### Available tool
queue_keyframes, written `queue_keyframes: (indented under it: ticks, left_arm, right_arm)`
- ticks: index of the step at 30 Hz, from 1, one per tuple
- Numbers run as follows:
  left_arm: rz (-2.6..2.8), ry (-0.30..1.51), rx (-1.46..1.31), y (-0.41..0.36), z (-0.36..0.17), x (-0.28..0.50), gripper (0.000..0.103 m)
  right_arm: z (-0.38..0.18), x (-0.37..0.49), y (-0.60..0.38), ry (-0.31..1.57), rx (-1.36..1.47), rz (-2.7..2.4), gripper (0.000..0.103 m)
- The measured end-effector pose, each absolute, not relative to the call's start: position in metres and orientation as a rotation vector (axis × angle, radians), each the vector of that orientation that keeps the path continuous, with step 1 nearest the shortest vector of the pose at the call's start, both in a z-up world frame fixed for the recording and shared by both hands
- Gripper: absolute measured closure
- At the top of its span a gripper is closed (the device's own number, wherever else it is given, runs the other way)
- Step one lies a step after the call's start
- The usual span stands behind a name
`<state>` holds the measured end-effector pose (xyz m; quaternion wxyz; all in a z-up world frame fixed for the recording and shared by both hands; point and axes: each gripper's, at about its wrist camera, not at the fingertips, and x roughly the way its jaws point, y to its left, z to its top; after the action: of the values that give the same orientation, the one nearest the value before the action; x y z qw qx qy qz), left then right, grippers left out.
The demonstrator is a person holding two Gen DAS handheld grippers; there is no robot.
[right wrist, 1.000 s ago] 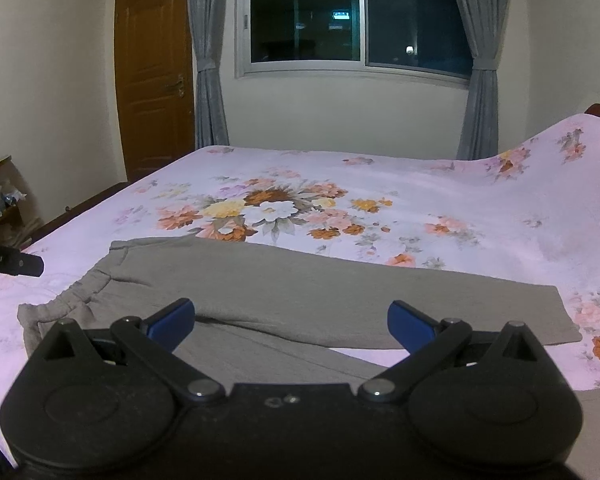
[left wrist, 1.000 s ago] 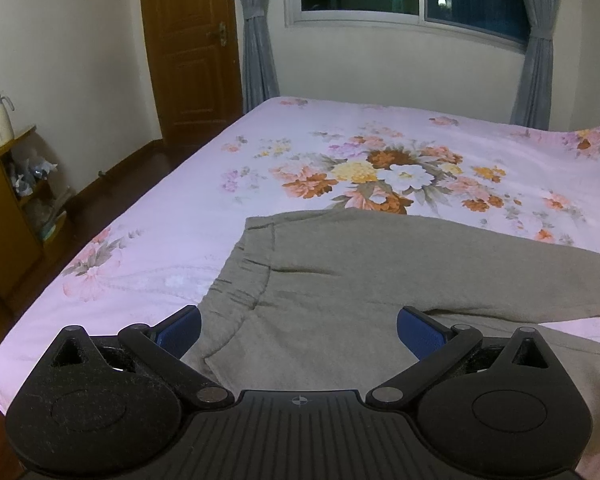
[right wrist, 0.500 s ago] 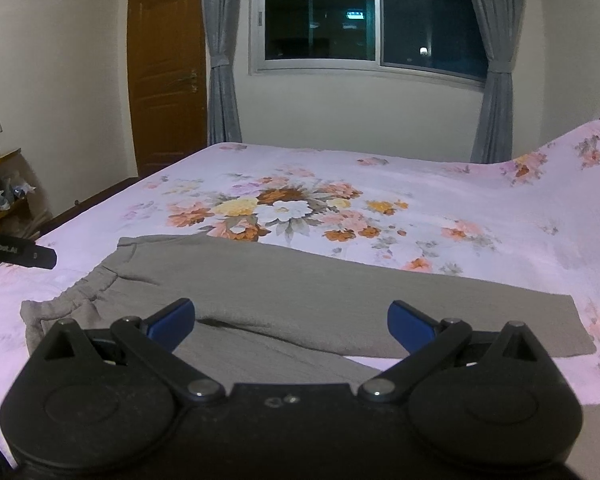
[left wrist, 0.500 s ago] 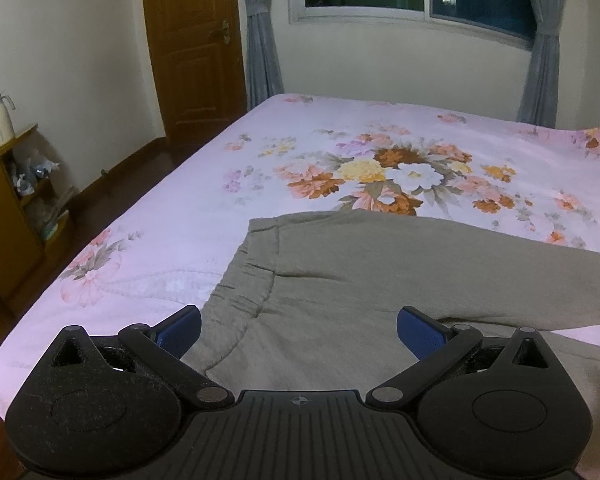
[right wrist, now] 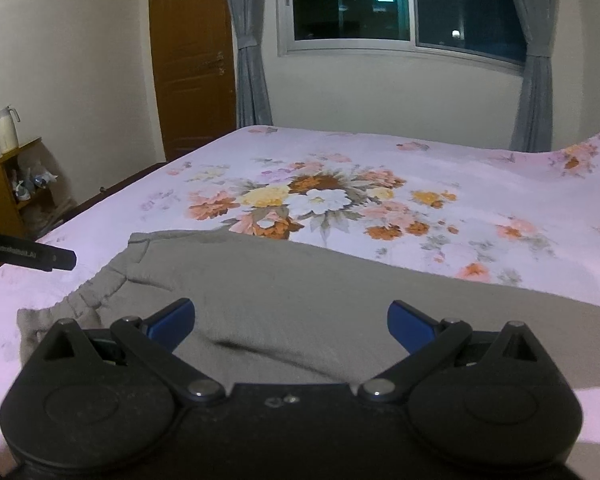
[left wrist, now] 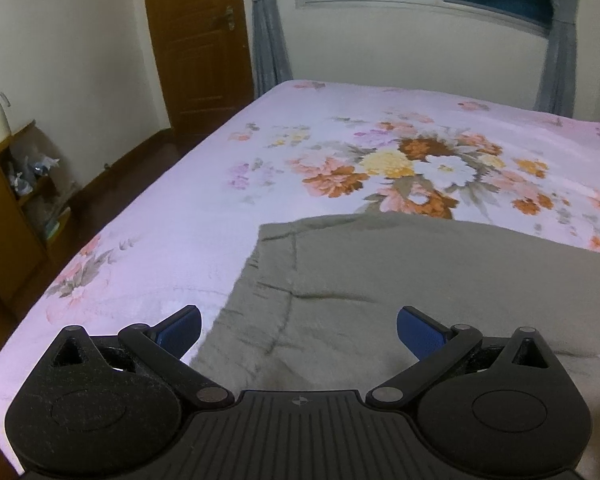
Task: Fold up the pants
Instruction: 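Lower the left gripper onto the grey sweatpants edge and close it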
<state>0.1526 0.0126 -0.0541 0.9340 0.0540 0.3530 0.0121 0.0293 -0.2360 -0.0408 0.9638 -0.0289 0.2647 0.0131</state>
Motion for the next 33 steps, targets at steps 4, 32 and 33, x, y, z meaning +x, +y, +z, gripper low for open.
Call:
queue_keyframes:
  ticks: [4,32,33]
  left_arm:
    - [0.024,0.744,0.129,0.015,-0.07,0.184,0.0]
    - [-0.016,0.951,-0.036,0.086,-0.194,0.376,0.0]
    - [-0.03,0.952,-0.04,0.087,-0.197,0.379,0.0]
  right_arm:
    - [-0.051,0.058,-0.237,0.535,-0.084,0.045,0.0]
    - [-0.124,0.263,-0.253,0.695,-0.185,0.205,0.001]
    - [-0.126,0.27,-0.254,0.703,-0.191,0.213,0.001]
